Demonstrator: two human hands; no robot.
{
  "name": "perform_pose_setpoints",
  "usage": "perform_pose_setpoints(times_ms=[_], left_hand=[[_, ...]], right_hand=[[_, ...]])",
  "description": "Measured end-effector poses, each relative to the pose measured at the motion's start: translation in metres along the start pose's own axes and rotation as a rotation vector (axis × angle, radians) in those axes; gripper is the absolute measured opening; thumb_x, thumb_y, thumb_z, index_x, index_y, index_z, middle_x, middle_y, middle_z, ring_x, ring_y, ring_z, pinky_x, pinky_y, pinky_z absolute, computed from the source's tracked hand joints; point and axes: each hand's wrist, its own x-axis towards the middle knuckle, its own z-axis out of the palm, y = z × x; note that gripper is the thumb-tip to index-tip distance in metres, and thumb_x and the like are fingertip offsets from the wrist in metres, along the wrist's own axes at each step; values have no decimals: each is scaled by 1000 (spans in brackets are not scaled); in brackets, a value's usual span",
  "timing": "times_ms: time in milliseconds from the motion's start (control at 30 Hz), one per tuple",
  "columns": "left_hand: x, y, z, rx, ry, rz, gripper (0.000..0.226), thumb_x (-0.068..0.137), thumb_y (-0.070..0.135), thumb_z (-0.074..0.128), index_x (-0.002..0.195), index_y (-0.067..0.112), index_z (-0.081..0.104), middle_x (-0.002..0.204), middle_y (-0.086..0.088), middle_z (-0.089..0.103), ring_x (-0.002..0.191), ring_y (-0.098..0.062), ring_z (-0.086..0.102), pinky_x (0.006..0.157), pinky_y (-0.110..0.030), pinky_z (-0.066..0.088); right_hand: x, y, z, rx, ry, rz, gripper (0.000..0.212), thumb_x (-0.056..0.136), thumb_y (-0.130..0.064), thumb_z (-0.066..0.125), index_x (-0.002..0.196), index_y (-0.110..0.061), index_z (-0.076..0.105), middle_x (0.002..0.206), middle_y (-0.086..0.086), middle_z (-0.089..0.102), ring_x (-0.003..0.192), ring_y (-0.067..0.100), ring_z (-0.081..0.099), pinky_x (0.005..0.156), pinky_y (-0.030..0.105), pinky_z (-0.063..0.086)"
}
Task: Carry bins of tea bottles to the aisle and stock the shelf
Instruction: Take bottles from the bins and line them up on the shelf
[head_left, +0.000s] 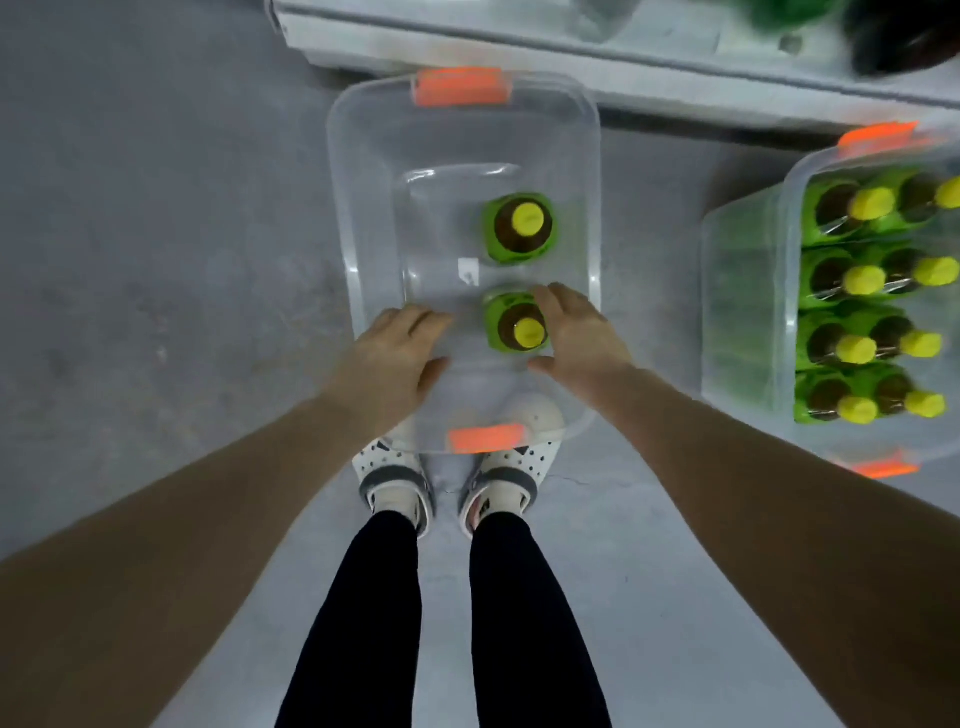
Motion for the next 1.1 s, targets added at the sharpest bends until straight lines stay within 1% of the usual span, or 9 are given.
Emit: perform_pose_setpoints(times_ms=[167, 333, 467, 633, 733, 800, 900, 967, 1100], left_hand=[[18, -11, 38, -62, -156, -105, 50, 90, 17, 67, 136, 3, 54, 127, -20, 58, 110, -40, 56, 100, -43, 44], [26, -6, 38, -169, -264, -229, 73, 90, 27, 69, 151, 8, 34, 147, -14, 42, 129, -34, 45, 108, -35, 34], [34, 6, 16, -292, -313, -229, 100, 78, 31, 83, 156, 12, 23, 155, -10, 35, 138, -30, 38, 111, -32, 30], [29, 7, -19, -700, -354, -325, 101, 54, 41, 96, 137, 31, 39, 123, 8, 63, 113, -15, 61, 99, -40, 50], [23, 5, -35, -737, -279, -388, 92, 50, 48, 96, 125, 34, 44, 112, 14, 65, 105, -12, 64, 93, -38, 52], [21, -1, -38, -843, -238, -514, 96, 44, 56, 95, 124, 35, 45, 112, 14, 67, 107, -13, 64, 94, -38, 52], [23, -18, -37, -1048, -169, -652, 106, 35, 64, 95, 127, 34, 50, 115, 8, 71, 108, -17, 68, 94, -47, 54], [27, -27, -36, -1053, -164, -663, 110, 33, 64, 95, 128, 31, 52, 114, 8, 71, 105, -16, 69, 93, -47, 55], [34, -37, -32, -1051, -125, -706, 109, 29, 66, 93, 126, 30, 56, 110, 11, 73, 100, -11, 71, 90, -42, 57]], right_hand=[[43, 1, 24, 0, 13, -91, 79, 76, -26, 82, 143, -11, 45, 140, 15, 50, 130, 34, 46, 103, 39, 40], [43, -3, -1, 117, 6, 49, 64, 78, -42, 79, 132, -18, 53, 117, 14, 66, 109, 36, 60, 88, 36, 46], [25, -17, -41, 324, -115, 59, 56, 69, -47, 85, 118, -33, 63, 110, -3, 69, 107, 20, 61, 89, 29, 49], [-3, -39, -74, 804, -167, 17, 37, 68, -39, 88, 101, -31, 73, 99, -9, 74, 96, 7, 69, 90, 28, 55], [-6, -44, -87, 1039, -192, 11, 53, 70, -45, 85, 118, -32, 64, 118, 2, 69, 107, 9, 66, 93, 26, 52], [6, -34, -91, 1200, -52, 57, 61, 74, -51, 79, 128, -34, 56, 128, 4, 61, 115, 12, 63, 99, 28, 50], [38, -15, -92, 751, 253, 129, 76, 79, -28, 82, 144, -24, 43, 133, 5, 52, 118, 17, 58, 101, 34, 48], [59, -13, -82, 337, 256, 119, 82, 80, -18, 79, 150, -18, 37, 141, 11, 48, 123, 27, 54, 102, 35, 44], [92, -24, -56, 251, 139, 77, 100, 68, -23, 88, 151, -17, 31, 143, 13, 44, 127, 35, 48, 103, 38, 41]])
